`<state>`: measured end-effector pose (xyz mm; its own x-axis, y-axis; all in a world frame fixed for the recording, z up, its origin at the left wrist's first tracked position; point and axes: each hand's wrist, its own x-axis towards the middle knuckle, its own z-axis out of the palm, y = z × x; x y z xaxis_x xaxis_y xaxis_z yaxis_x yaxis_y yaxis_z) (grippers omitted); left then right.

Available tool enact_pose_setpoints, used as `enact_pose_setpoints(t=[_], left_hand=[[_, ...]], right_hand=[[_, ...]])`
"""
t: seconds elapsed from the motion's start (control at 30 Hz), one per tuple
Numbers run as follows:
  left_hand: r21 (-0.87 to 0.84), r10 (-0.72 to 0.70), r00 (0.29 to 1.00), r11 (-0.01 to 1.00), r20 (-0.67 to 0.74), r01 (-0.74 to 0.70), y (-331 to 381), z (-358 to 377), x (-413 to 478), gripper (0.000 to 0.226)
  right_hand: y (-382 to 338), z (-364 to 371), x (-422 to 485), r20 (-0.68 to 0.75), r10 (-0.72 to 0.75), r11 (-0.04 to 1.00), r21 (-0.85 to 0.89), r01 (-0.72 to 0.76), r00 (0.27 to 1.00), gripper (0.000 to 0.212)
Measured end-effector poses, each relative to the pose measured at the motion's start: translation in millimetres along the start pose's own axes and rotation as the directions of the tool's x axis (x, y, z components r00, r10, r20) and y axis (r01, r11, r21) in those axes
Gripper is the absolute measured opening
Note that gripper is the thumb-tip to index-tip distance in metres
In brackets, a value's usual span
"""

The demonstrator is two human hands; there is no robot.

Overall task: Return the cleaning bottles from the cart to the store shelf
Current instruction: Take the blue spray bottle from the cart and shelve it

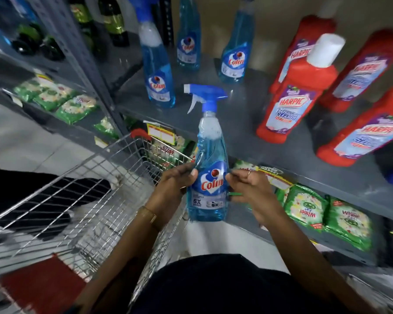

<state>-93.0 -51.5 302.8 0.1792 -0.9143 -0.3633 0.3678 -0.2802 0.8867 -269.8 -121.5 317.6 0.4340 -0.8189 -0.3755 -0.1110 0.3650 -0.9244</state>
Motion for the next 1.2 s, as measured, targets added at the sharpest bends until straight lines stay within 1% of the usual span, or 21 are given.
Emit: enact_pose_setpoints(t=[0.1,0.17,0.23,0.3,0.37,0.47,0.53,0.6,0.73,0.83,0.9,0.93,0.97,1.0,1.1,1.13,1.17,1.2], left_hand=[[0.055,0.027,1.000,0.998,-0.002,-0.027,16,7,15,0.032],[0.106,0.086,0.996,0.990,0.018,-0.087,27,10,29,0.028],[0.141,0.172,0.984,0.974,0.045,-0.177,45,15,45,0.026],[0.190,0.249,0.966,0.947,0.070,-0.258,63,19,65,0.025],[0.251,0.316,0.947,0.913,0.062,-0.322,78,20,90,0.027],[0.374,0.396,0.913,0.835,0.100,-0.403,96,20,125,0.034],[0.415,0.434,0.894,0.796,0.115,-0.440,99,21,146,0.038],[0.432,0.459,0.881,0.776,0.115,-0.460,98,22,161,0.040],[0.441,0.478,0.869,0.758,0.127,-0.481,90,21,182,0.041],[0.411,0.496,0.862,0.767,0.105,-0.492,92,26,185,0.042],[0.383,0.507,0.857,0.775,0.097,-0.502,90,29,184,0.042],[0.376,0.510,0.856,0.779,0.086,-0.502,86,30,181,0.041],[0.378,0.521,0.852,0.779,0.053,-0.500,79,30,179,0.044],[0.385,0.533,0.846,0.781,-0.001,-0.492,68,29,178,0.054],[0.403,0.510,0.844,0.816,-0.167,-0.413,37,37,169,0.091],[0.438,0.510,0.837,0.810,-0.198,-0.390,33,42,166,0.101],[0.487,0.522,0.826,0.790,-0.215,-0.372,30,47,164,0.111],[0.527,0.539,0.813,0.767,-0.222,-0.365,28,52,165,0.120]], right_hand=[[-9,-3,8,-0.044,-0.052,0.999,0.003,0.052,0.998,0.016],[-17,-4,20,-0.080,-0.099,0.995,-0.010,0.098,0.992,0.020],[-28,-5,37,-0.107,-0.166,0.986,-0.025,0.164,0.980,0.022],[-41,-3,58,-0.137,-0.230,0.973,-0.007,0.231,0.964,0.021],[-52,0,82,-0.176,-0.268,0.960,0.032,0.277,0.947,0.020],[-63,2,118,-0.239,-0.313,0.944,0.028,0.329,0.919,0.026],[-62,1,141,-0.306,-0.316,0.941,0.018,0.338,0.898,0.030],[-59,-3,160,-0.367,-0.318,0.939,0.009,0.345,0.874,0.033],[-51,-5,183,-0.425,-0.378,0.918,-0.055,0.394,0.822,0.034],[-52,-3,187,-0.424,-0.410,0.905,-0.076,0.419,0.808,0.037],[-56,-1,181,-0.402,-0.421,0.901,-0.083,0.426,0.813,0.038],[-57,-1,174,-0.380,-0.434,0.898,-0.114,0.424,0.817,0.037],[-56,-1,165,-0.364,-0.449,0.893,-0.158,0.421,0.816,0.036],[-51,-2,154,-0.365,-0.448,0.894,-0.199,0.402,0.816,0.036],[-20,-13,110,-0.368,-0.471,0.877,-0.293,0.380,0.802,0.021],[-10,-18,94,-0.389,-0.472,0.875,-0.318,0.366,0.791,0.024],[-1,-25,81,-0.442,-0.470,0.879,-0.317,0.357,0.764,0.028],[4,-32,69,-0.533,-0.477,0.879,-0.302,0.370,0.699,0.030]])
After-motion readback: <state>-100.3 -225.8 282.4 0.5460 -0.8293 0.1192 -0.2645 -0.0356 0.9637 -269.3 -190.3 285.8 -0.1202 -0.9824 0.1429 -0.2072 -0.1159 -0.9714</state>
